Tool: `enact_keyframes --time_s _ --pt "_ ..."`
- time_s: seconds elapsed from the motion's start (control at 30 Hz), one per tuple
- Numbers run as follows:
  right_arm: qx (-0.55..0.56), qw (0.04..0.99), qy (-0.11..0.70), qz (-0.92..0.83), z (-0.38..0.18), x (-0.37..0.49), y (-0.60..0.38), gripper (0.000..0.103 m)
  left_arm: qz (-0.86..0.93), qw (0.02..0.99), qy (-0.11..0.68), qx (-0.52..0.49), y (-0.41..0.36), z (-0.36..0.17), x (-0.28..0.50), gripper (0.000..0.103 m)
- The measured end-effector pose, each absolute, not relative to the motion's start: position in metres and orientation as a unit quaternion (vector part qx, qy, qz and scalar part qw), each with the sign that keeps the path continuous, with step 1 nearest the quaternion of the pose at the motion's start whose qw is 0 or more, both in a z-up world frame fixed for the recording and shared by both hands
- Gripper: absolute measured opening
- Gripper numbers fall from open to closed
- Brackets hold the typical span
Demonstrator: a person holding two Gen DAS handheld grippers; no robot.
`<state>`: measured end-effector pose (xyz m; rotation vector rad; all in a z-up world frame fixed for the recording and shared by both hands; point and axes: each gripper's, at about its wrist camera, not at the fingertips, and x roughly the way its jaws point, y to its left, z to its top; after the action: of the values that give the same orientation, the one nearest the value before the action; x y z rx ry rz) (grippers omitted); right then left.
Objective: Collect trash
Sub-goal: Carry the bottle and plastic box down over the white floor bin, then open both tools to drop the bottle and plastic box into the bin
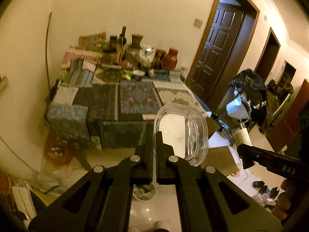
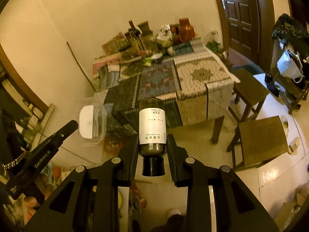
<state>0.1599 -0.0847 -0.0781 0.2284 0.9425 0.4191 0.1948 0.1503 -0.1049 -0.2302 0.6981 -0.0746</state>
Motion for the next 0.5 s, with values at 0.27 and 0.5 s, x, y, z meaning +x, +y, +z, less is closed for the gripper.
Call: enact_keyframes --time_s 0.27,0.5 --pt "0.094 0.831 0.505 0.213 -0.142 0.178 -0.092 0.026 -0.019 0.905 0.408 -0.118 0.127 -0.175 0.216 0.0" --pt "0.088 0.799 0.553 0.22 -0.225 0.203 -0.087 0.026 0.016 0.879 0.461 -0.119 0.121 -0.263 0.234 0.0"
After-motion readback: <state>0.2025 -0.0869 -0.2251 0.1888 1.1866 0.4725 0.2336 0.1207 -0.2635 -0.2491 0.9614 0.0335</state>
